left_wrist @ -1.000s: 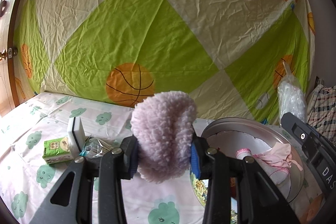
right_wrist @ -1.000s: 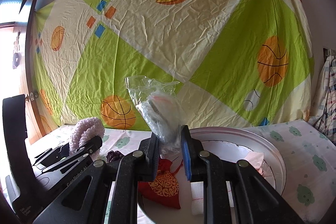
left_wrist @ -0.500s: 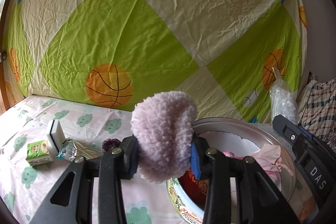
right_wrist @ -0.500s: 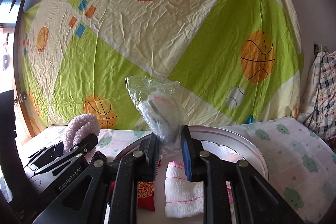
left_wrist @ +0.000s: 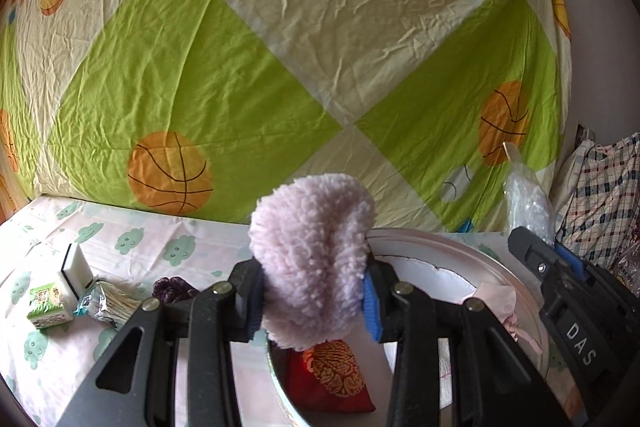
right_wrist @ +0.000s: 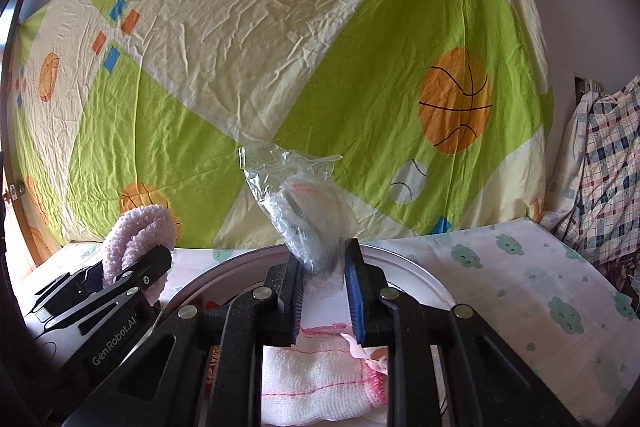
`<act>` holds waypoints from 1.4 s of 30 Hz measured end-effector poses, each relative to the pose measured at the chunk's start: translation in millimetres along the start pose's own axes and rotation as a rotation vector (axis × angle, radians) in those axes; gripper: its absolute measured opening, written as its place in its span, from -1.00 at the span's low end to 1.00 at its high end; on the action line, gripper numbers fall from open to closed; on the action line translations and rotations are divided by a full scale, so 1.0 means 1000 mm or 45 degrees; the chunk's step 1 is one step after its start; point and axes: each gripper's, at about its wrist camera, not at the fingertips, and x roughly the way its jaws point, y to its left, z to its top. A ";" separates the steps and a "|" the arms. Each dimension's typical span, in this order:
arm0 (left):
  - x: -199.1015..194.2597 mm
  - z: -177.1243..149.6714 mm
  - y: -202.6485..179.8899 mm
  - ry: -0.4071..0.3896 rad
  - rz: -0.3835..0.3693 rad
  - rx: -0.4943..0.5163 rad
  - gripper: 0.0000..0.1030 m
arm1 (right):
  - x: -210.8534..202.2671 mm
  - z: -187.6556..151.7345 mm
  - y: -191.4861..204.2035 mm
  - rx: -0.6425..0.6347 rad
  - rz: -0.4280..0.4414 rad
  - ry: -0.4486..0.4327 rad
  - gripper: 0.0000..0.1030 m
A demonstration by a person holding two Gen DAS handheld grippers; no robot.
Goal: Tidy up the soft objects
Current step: 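Open both grippers to drop the pad and bag into the tin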
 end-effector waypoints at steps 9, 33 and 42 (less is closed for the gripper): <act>0.016 0.004 -0.018 0.050 0.007 0.027 -0.26 | 0.016 0.005 -0.025 0.029 -0.083 0.026 -0.59; 0.061 0.004 -0.050 0.300 0.071 0.157 -0.26 | 0.057 0.002 -0.059 0.065 -0.194 0.208 -0.59; 0.070 0.002 -0.053 0.379 0.088 0.199 -0.01 | 0.062 0.002 -0.059 0.066 -0.171 0.254 -0.58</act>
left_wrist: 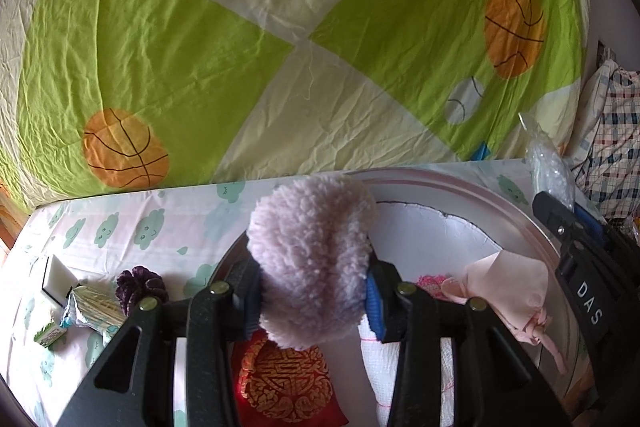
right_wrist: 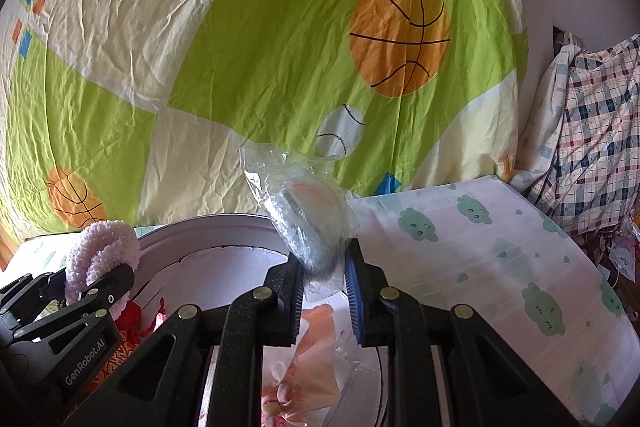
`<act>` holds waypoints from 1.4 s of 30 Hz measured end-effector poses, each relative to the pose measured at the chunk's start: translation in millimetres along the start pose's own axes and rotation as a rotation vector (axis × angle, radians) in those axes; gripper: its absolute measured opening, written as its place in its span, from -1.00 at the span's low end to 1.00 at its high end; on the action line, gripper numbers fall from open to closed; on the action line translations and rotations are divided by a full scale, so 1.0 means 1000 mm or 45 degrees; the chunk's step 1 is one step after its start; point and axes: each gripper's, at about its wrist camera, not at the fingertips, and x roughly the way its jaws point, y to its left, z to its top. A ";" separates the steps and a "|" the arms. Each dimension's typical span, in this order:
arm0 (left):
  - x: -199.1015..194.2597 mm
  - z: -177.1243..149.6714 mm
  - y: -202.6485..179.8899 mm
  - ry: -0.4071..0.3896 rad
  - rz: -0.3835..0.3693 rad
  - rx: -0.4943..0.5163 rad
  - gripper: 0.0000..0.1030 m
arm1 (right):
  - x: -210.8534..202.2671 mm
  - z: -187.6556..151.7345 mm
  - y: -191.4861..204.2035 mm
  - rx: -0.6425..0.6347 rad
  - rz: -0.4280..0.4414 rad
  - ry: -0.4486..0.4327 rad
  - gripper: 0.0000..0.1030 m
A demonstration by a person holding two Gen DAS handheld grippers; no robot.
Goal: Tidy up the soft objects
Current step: 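Open both grippers to drop the pad and bag into the tin, then withdraw both grippers from the tin toward the remaining items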
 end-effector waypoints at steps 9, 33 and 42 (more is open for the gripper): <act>-0.011 -0.001 0.003 -0.047 0.039 -0.039 0.99 | -0.005 0.000 -0.011 0.111 0.118 -0.022 0.26; -0.064 -0.043 0.063 -0.404 0.167 -0.257 0.99 | -0.059 -0.018 -0.022 0.357 0.040 -0.389 0.57; -0.065 -0.059 0.088 -0.410 0.283 -0.250 0.99 | -0.073 -0.037 -0.003 0.333 -0.004 -0.527 0.71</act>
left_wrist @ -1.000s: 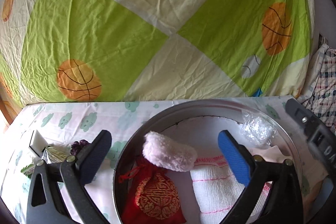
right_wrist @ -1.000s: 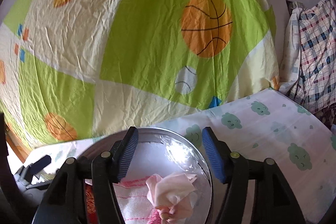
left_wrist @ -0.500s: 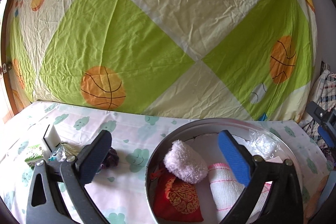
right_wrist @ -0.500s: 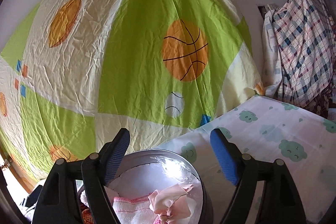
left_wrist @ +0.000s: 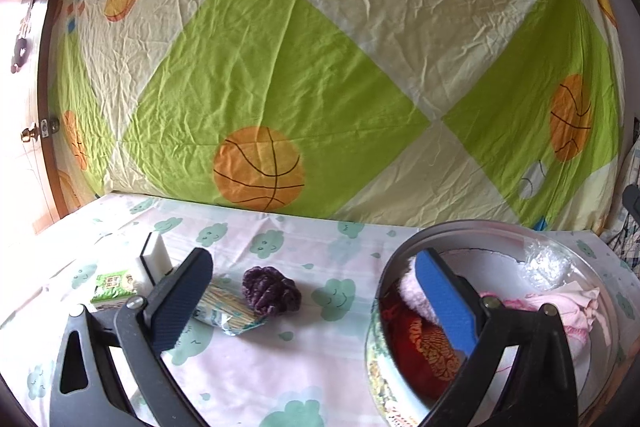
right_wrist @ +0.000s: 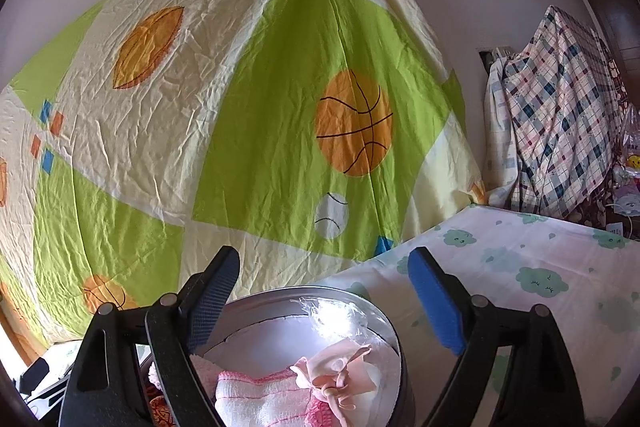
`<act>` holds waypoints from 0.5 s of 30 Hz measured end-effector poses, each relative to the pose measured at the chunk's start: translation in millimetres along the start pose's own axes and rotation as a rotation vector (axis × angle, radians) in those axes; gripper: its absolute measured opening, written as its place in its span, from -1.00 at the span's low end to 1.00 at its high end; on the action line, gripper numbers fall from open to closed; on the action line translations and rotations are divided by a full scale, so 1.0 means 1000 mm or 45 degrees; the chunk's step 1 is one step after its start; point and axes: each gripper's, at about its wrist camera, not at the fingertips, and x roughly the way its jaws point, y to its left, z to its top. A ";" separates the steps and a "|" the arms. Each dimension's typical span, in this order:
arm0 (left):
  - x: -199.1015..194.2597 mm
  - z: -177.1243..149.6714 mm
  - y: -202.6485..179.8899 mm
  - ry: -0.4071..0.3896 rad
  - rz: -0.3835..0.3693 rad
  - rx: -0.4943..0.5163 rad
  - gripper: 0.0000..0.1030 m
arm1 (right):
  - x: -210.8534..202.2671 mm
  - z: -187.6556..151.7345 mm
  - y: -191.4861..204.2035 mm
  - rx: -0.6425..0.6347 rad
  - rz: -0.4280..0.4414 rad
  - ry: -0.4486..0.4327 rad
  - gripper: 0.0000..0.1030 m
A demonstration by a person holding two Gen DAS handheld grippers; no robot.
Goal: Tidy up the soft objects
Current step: 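Withdraw both grippers from the tin toward the remaining items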
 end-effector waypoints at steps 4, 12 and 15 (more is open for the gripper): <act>-0.002 -0.002 0.012 -0.031 0.044 0.006 0.99 | -0.008 -0.007 0.010 -0.036 -0.012 -0.054 0.72; -0.002 -0.007 0.032 -0.034 0.082 0.019 0.99 | -0.021 -0.016 0.026 -0.143 -0.047 -0.130 0.72; -0.002 -0.009 0.036 -0.035 0.088 0.029 0.99 | -0.027 -0.016 0.029 -0.151 -0.063 -0.160 0.72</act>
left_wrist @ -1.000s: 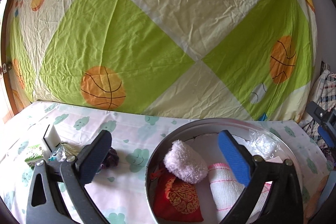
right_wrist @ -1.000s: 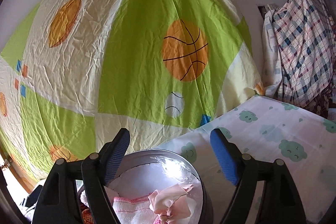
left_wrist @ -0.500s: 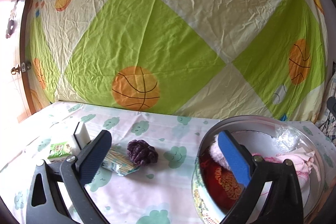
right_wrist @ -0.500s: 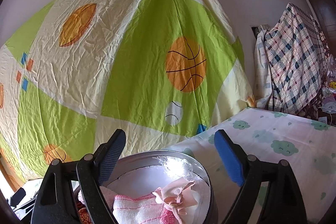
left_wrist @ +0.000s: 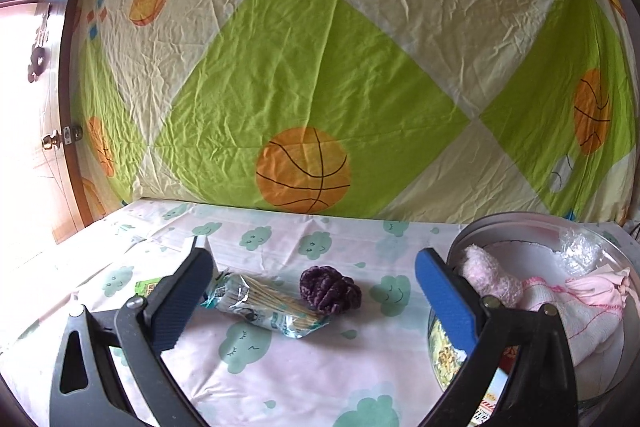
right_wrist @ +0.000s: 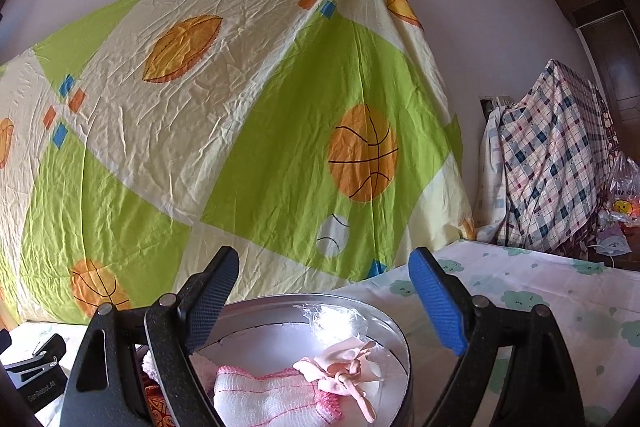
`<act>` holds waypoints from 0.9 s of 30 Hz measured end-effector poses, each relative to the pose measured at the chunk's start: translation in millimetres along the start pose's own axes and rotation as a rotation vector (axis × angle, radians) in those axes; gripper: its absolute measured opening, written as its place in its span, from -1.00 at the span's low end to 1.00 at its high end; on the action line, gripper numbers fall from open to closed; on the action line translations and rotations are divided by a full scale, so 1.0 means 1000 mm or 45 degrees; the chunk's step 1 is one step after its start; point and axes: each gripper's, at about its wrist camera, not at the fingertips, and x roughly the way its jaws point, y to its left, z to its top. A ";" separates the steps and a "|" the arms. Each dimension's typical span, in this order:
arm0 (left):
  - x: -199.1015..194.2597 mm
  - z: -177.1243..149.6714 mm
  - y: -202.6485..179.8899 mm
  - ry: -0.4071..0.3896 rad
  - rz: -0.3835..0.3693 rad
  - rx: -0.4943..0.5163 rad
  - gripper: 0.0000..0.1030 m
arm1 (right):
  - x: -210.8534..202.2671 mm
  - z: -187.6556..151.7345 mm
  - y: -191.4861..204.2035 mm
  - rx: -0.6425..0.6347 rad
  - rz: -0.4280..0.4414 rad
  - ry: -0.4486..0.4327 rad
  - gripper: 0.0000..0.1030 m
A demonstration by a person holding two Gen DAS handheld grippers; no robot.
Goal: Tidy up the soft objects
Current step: 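Withdraw both grippers from the tin toward the remaining items, then grasp the purple scrunchie with the right gripper while the left gripper grasps the green tissue pack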
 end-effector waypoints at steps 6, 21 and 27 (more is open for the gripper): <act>0.003 -0.003 0.007 0.014 0.012 0.030 0.99 | -0.013 -0.002 0.006 0.021 -0.003 -0.014 0.72; 0.017 -0.004 0.044 0.054 0.003 0.014 0.99 | -0.032 -0.016 0.058 -0.027 0.092 0.063 0.72; 0.028 -0.004 0.073 0.074 0.045 -0.013 0.99 | -0.035 -0.025 0.088 -0.054 0.166 0.132 0.72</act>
